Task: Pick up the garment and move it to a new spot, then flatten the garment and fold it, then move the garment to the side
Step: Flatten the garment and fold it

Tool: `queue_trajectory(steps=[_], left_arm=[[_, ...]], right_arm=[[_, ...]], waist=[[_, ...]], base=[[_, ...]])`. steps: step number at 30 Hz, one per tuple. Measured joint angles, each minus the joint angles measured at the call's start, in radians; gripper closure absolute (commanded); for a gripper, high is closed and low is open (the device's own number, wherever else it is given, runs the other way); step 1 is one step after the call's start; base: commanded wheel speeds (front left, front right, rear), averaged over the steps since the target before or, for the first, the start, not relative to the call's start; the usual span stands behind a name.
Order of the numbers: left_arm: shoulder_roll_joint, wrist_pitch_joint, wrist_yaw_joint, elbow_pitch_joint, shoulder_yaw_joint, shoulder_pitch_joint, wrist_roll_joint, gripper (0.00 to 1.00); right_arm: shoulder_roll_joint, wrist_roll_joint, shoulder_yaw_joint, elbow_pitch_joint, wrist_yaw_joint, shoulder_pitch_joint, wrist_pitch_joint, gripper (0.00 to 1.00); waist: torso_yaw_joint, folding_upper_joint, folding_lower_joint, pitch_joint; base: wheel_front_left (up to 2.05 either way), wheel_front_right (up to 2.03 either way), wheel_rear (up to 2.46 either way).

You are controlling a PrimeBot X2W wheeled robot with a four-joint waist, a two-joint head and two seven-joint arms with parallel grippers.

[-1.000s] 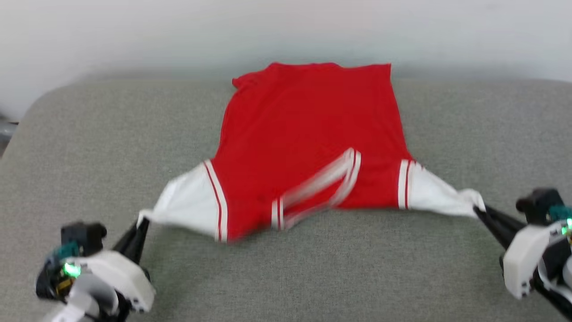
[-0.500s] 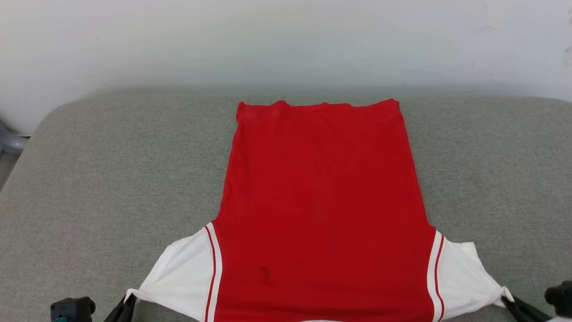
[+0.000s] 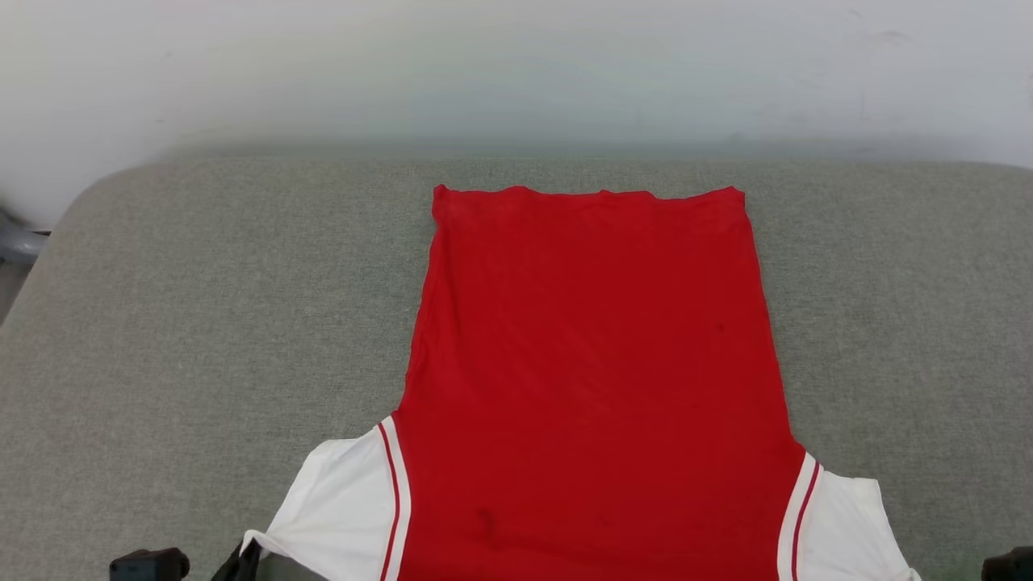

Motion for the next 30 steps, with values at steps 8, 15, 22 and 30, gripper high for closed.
queue_trajectory(steps=[8, 15, 22, 30], left_arm=[[-0.027, 0.0, 0.01, -0.058, -0.005, -0.04, 0.057, 1.0], [-0.037, 0.0, 0.023, -0.135, -0.019, -0.104, 0.107, 1.0], [-0.064, 0.0, 0.03, -0.205, -0.037, -0.17, 0.152, 1.0], [-0.11, 0.0, 0.016, -0.25, -0.036, -0.239, 0.201, 1.0]], right_arm=[[-0.025, -0.044, -0.159, -0.118, 0.0, 0.001, 0.058, 0.0], [-0.071, -0.038, -0.361, -0.272, -0.001, -0.126, 0.113, 0.0], [-0.081, 0.014, -0.441, -0.34, 0.0, -0.408, 0.275, 0.0], [-0.102, 0.012, -0.35, -0.213, -0.001, -0.824, 0.612, 0.0]], waist=[[0.019, 0.0, 0.0001, 0.03], [0.06, 0.0, 0.0001, 0.085], [0.116, 0.0, 0.0002, 0.182], [0.197, -0.0001, 0.0003, 0.313]], base=[[0.0, 0.0, 0.0], [0.0, 0.0, 0.0], [0.0, 0.0, 0.0], [0.0, 0.0, 0.0]])
